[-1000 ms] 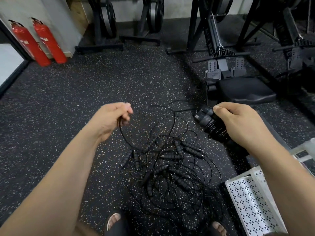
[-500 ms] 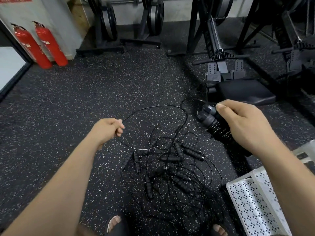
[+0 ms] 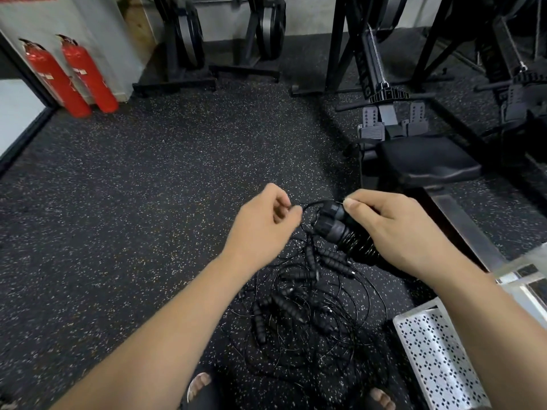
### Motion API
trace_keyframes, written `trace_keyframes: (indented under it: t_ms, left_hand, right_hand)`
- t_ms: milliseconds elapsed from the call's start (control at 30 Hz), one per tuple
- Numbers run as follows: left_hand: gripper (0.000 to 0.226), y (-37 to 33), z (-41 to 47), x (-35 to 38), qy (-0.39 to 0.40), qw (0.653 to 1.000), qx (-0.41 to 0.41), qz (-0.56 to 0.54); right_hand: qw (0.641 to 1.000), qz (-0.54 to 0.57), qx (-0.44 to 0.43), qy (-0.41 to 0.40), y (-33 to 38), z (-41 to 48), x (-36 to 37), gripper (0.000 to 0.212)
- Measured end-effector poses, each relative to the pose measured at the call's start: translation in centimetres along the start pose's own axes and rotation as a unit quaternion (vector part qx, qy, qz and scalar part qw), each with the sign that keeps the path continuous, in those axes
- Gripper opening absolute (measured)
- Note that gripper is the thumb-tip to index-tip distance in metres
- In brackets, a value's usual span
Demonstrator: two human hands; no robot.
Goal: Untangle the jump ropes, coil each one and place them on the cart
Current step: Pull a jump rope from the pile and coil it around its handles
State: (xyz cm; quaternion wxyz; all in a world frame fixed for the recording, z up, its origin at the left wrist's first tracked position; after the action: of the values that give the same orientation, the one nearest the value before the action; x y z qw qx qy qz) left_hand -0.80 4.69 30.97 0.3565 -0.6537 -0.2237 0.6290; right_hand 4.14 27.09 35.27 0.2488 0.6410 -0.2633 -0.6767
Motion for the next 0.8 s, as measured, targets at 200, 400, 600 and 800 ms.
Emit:
trace_keyframes:
  t_ms: [200,400,600,800]
  left_hand:
    - [0.035,0.1,-0.5,0.8,0.085,0.995,-0.003,0.053]
    - [0.023,1.0,-0.1,2.1,0.035,0.996,-0.037,0.071]
    - [0.015,1.6,0.4,2.0,0.019,0.998,-0.066,-0.014]
    - [0.021,0.9,0.6,0.2,0.034,0.999,-0.034,-0.016]
  right_hand:
    - [1.0,0.021,-0.006,0.006,0.4,0.0,0.4,0.027]
    - [0.999,0.037,-0.006,0.03,0.8,-0.3,0.8,0.027]
    - [0.999,0.028,0.002,0.026,0.7,-0.3,0.7,0.027]
    - [0.998,0.008,0.06,0.022,-0.7,0.3,1.1,0.027]
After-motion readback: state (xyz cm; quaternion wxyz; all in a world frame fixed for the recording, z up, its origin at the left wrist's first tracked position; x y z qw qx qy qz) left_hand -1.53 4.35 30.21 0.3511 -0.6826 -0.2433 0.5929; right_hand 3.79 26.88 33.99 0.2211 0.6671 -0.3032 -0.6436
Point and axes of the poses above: each hand's wrist, its own z-axis towards the middle knuckle, its own x-axis out of the palm, y = z × x, the point moved 2 cm from there along z, towards the middle knuckle, and after that the axes turned 1 degree about -y, right-handed, at the moved point
